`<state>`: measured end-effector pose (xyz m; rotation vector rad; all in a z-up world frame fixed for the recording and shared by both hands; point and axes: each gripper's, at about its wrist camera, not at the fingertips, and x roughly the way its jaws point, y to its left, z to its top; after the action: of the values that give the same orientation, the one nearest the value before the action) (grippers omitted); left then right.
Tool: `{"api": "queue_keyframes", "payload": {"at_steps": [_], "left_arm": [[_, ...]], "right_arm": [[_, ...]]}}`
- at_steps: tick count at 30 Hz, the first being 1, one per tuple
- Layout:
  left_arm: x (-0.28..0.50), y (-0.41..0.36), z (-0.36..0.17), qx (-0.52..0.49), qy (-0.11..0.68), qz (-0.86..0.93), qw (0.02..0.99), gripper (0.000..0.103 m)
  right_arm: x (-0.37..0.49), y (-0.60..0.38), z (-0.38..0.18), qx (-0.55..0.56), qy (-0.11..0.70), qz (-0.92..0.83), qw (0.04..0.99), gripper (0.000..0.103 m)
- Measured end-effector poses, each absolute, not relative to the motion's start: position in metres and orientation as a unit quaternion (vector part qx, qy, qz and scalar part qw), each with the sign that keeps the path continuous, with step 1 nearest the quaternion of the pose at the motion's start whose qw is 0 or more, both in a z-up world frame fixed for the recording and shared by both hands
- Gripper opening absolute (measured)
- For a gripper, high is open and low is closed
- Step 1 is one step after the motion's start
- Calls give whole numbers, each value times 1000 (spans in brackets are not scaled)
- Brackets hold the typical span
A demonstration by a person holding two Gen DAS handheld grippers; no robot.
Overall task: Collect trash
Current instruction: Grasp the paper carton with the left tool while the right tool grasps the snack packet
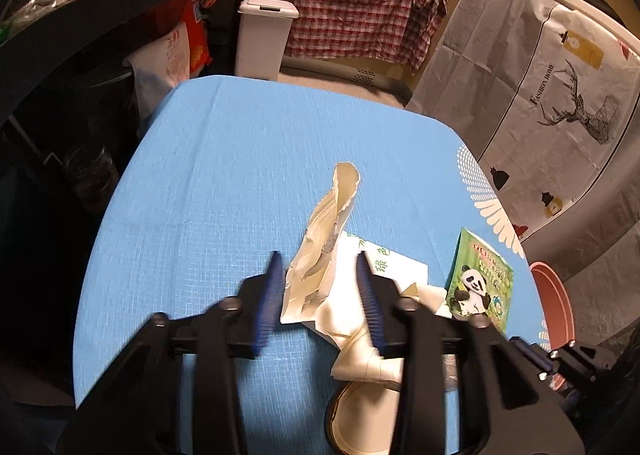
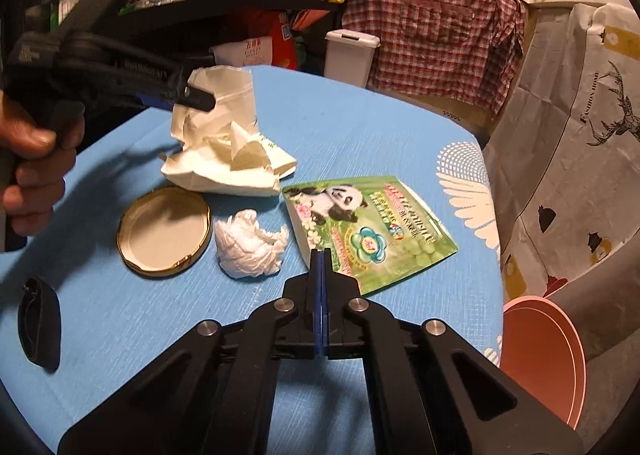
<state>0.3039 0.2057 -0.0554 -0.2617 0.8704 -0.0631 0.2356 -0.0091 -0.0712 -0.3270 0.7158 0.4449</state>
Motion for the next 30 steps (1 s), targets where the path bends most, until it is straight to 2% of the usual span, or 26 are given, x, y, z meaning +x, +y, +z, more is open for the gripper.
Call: {"api": "queue_keyframes", "payload": {"at_steps": [2, 5, 6, 8, 10, 13, 14, 28, 29, 30], "left_arm": [[303, 206, -53, -120, 420, -25, 899, 16], [300, 206, -45, -113, 414, -22, 903, 10], [299, 205, -42, -107, 412, -18, 905, 9], [297, 206, -35, -101, 408, -7, 907, 8], [295, 210, -30, -107, 406, 1, 907, 8], [291, 214, -24, -106, 404, 9, 909, 8], [290, 215, -23, -108, 403, 11, 909, 8], [276, 234, -6, -133, 389, 9, 912, 8], [276, 235, -7, -135, 389, 8, 911, 8], [275, 236, -7, -137, 389, 7, 911, 8]], "right_arm": [[236, -11, -70, -156, 345, 215, 900, 0], [238, -18, -69, -145, 348, 211, 902, 1], [238, -19, -68, -143, 347, 210, 903, 5], [240, -23, -67, -141, 348, 211, 903, 5], [242, -24, -68, -140, 349, 209, 903, 10], [243, -20, -69, -148, 349, 213, 901, 40], [241, -17, -68, -155, 342, 215, 901, 43], [257, 8, -86, -214, 362, 193, 886, 41], [257, 10, -88, -221, 363, 189, 885, 35], [258, 11, -90, -224, 363, 187, 885, 24]]}}
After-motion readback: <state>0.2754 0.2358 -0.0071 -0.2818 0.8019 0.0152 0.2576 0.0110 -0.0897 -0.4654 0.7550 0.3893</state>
